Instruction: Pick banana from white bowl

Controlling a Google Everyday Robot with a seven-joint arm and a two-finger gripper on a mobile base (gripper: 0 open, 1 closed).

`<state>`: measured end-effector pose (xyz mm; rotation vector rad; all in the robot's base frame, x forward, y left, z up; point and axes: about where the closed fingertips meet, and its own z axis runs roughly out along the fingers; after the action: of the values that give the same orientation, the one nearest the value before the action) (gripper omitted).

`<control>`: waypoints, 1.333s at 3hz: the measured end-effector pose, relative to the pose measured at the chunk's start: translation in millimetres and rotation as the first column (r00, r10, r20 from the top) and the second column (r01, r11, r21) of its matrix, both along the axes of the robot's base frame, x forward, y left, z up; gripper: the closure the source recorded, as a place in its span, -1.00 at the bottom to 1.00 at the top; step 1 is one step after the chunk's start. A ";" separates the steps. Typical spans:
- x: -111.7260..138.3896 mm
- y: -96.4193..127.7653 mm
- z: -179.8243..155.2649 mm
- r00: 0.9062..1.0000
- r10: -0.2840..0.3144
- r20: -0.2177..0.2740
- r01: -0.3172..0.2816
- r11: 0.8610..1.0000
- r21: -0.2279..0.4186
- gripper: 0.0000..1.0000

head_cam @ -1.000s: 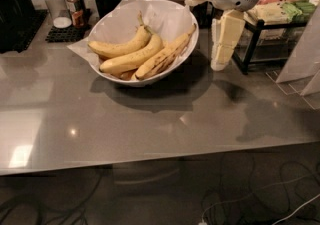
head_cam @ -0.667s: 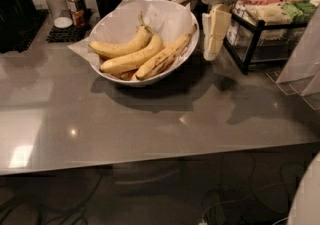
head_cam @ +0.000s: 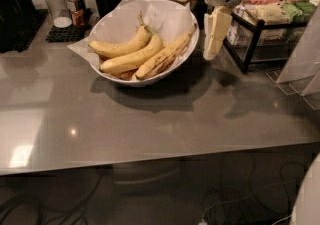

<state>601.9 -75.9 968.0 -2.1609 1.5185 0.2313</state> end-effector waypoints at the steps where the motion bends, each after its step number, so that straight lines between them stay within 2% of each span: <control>1: 15.3 -0.6 -14.8 1.000 -0.004 -0.027 0.005 0.999 0.041 -1.00; 2: 36.2 7.7 -24.9 0.999 0.010 -0.046 -0.006 0.996 0.089 -1.00; 3: 43.0 11.1 -24.3 1.000 0.002 -0.030 0.001 0.995 0.101 -1.00; 4: 43.2 11.3 -24.3 1.000 0.002 -0.029 0.001 0.995 0.101 -0.64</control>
Offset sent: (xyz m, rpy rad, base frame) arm 0.0535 0.0057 -0.0313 0.1222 0.1096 0.0440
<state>645.0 -64.6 943.7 -2.0874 1.4895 0.3341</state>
